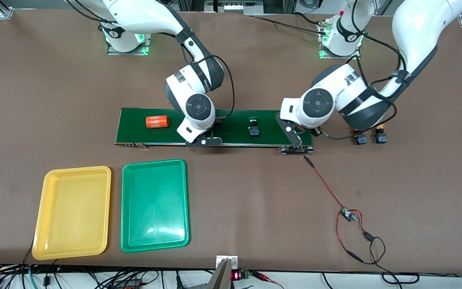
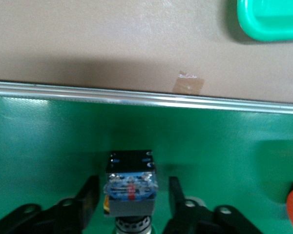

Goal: Sort buttons by color to trays
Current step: 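Carry the button to the green tray while the left gripper places the capacitor, then release the button into the green tray while the left gripper reaches buttons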

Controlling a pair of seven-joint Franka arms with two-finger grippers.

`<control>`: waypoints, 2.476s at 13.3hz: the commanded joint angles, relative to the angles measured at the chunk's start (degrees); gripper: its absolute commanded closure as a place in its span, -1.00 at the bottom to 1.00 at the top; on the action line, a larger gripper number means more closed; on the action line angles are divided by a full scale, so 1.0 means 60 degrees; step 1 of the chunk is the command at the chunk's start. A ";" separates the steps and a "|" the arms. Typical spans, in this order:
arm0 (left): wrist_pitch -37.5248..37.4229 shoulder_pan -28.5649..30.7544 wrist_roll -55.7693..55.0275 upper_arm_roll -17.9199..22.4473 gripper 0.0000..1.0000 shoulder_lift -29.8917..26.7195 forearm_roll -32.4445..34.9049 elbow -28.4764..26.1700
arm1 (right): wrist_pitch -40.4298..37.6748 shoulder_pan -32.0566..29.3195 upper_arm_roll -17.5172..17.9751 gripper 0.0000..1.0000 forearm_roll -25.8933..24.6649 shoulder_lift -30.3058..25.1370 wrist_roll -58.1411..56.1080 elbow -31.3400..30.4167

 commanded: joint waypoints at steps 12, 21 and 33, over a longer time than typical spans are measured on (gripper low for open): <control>0.1902 0.0064 0.2927 0.0311 0.44 0.0125 0.0861 -0.1056 | 0.0208 -0.0875 -0.2109 1.00 -0.0010 -0.0251 -0.0277 0.1716; 0.1903 0.0019 0.2605 0.0371 -1.00 0.0097 0.0788 -0.1086 | 0.3047 -0.2812 -0.2109 1.00 0.0005 0.1784 -0.3828 0.2465; -0.0350 0.0825 -0.5128 0.0253 -1.00 -0.0152 0.0832 0.0583 | 0.1855 -0.2960 -0.2036 -1.00 0.0972 0.2551 -0.4092 0.3725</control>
